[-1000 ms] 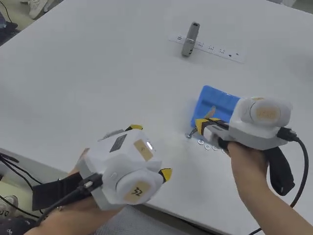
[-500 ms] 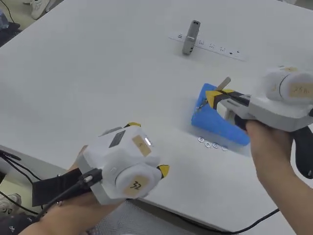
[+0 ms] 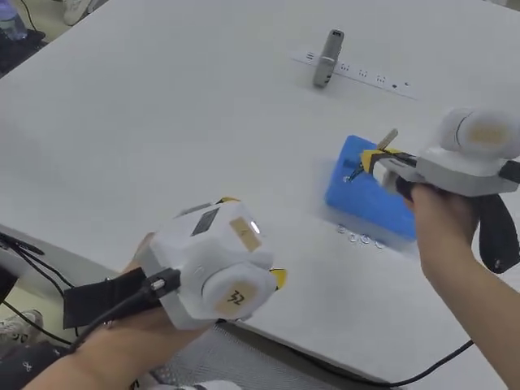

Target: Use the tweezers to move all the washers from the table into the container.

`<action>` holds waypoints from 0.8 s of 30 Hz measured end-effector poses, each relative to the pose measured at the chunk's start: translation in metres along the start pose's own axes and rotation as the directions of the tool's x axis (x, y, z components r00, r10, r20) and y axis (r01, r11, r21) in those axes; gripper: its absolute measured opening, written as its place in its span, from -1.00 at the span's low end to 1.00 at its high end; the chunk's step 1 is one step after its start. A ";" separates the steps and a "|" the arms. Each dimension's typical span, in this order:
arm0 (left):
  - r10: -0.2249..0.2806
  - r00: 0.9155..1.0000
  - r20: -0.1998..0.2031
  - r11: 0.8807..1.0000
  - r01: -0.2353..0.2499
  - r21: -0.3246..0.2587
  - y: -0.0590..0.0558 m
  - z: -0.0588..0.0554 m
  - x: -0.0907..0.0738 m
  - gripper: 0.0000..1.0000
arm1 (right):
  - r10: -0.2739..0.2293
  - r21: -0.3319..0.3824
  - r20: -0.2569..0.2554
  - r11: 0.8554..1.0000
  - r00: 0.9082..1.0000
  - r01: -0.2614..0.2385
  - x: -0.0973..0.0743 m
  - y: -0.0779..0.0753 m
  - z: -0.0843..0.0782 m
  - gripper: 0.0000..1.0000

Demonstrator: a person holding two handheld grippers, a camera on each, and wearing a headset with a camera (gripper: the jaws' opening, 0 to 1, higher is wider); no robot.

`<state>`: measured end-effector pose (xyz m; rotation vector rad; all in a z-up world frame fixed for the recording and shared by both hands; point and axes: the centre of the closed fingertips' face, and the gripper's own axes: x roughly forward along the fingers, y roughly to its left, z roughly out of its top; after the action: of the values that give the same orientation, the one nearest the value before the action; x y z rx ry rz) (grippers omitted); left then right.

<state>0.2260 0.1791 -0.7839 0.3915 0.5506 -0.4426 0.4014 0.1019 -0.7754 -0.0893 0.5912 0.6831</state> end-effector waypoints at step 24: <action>-0.067 0.992 0.106 0.995 0.074 -0.064 -0.012 0.019 0.003 0.97 | 0.004 -0.085 -0.040 0.996 0.999 -0.008 0.002 0.000 -0.007 -0.94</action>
<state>0.2303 0.1593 -0.7740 0.2830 0.4784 -0.5086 0.3998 0.1014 -0.7822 -0.1808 0.6008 0.7137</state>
